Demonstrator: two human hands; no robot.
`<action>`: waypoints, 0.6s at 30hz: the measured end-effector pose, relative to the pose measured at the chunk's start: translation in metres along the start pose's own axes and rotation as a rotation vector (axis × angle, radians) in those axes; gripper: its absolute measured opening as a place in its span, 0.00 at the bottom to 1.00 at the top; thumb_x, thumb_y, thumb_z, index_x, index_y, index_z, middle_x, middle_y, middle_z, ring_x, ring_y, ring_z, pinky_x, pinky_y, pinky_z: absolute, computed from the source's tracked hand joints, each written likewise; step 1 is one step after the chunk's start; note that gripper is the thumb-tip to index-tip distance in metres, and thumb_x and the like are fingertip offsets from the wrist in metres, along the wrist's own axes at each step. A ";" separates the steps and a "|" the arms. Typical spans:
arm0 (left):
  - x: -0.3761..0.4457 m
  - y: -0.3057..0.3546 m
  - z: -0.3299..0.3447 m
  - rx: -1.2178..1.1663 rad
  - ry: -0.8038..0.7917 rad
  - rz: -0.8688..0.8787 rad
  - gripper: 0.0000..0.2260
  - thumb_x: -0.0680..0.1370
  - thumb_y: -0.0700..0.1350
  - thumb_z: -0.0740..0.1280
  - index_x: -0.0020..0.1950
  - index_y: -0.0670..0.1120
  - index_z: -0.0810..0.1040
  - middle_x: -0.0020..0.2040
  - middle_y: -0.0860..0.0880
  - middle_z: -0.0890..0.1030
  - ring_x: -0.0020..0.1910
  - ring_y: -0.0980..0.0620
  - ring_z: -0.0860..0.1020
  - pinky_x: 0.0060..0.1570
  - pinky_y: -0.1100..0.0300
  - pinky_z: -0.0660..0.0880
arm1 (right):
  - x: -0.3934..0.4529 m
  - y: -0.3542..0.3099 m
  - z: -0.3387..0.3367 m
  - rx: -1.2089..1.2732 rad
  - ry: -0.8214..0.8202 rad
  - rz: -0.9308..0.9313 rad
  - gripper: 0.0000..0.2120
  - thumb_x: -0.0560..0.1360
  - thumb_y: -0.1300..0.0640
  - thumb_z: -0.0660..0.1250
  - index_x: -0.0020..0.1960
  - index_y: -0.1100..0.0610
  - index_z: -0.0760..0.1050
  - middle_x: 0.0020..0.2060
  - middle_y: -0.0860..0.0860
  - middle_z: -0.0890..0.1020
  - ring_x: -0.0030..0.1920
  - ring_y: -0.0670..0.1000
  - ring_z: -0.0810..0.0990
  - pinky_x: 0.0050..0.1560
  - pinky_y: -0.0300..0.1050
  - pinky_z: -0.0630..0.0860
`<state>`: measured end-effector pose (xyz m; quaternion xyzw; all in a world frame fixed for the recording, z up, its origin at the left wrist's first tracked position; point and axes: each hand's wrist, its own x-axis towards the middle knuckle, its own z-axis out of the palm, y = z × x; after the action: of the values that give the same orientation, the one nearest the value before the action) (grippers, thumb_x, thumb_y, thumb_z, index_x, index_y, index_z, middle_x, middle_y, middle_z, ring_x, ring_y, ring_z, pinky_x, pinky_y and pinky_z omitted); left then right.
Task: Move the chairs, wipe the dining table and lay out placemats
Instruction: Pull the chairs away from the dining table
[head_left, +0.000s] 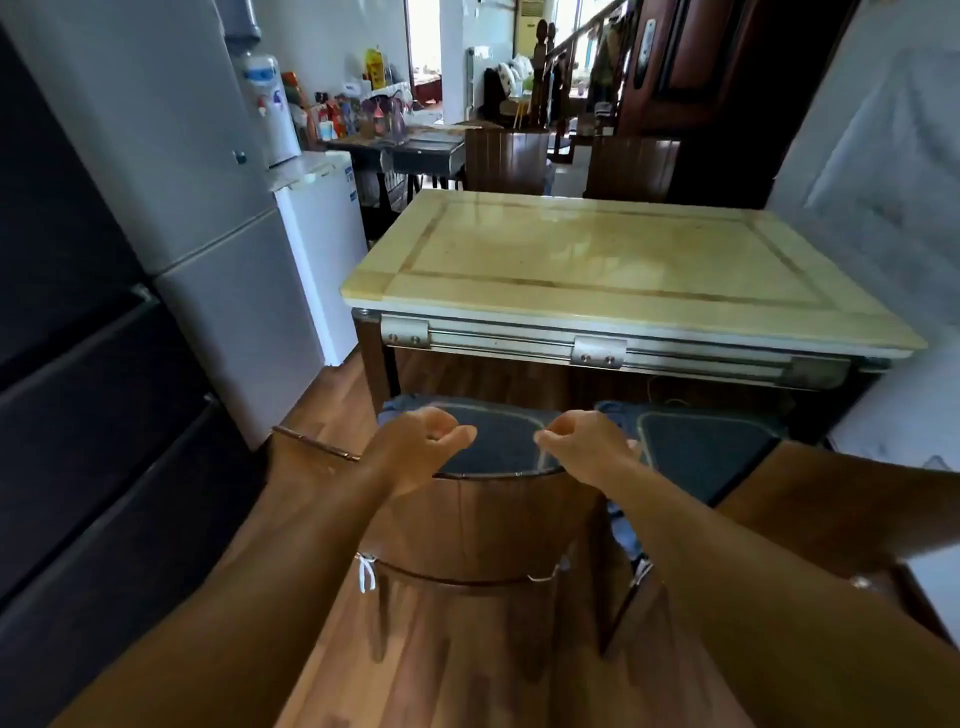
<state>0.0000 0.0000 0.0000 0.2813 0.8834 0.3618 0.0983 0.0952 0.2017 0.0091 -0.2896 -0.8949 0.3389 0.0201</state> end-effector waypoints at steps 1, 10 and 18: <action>-0.004 -0.002 0.001 0.093 -0.064 0.026 0.21 0.69 0.68 0.61 0.52 0.54 0.76 0.49 0.56 0.80 0.48 0.55 0.78 0.49 0.57 0.77 | -0.003 -0.002 0.002 -0.095 -0.048 -0.034 0.14 0.73 0.38 0.61 0.38 0.46 0.73 0.38 0.46 0.76 0.48 0.51 0.74 0.66 0.61 0.58; -0.008 -0.028 0.001 0.527 -0.306 0.180 0.09 0.74 0.56 0.64 0.53 0.58 0.74 0.45 0.56 0.79 0.43 0.57 0.76 0.44 0.58 0.76 | -0.023 -0.018 0.029 -0.529 -0.246 -0.357 0.13 0.74 0.43 0.64 0.53 0.50 0.75 0.42 0.48 0.77 0.50 0.52 0.76 0.59 0.55 0.65; 0.000 -0.025 0.009 0.654 -0.171 0.355 0.09 0.78 0.53 0.58 0.54 0.52 0.73 0.48 0.53 0.80 0.44 0.52 0.79 0.44 0.57 0.76 | -0.009 -0.001 0.035 -0.638 -0.078 -0.491 0.14 0.77 0.42 0.58 0.56 0.50 0.71 0.51 0.50 0.80 0.53 0.54 0.77 0.57 0.52 0.66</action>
<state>-0.0075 -0.0089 -0.0244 0.4757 0.8782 0.0473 0.0125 0.0939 0.1753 -0.0157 -0.0458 -0.9978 0.0402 -0.0244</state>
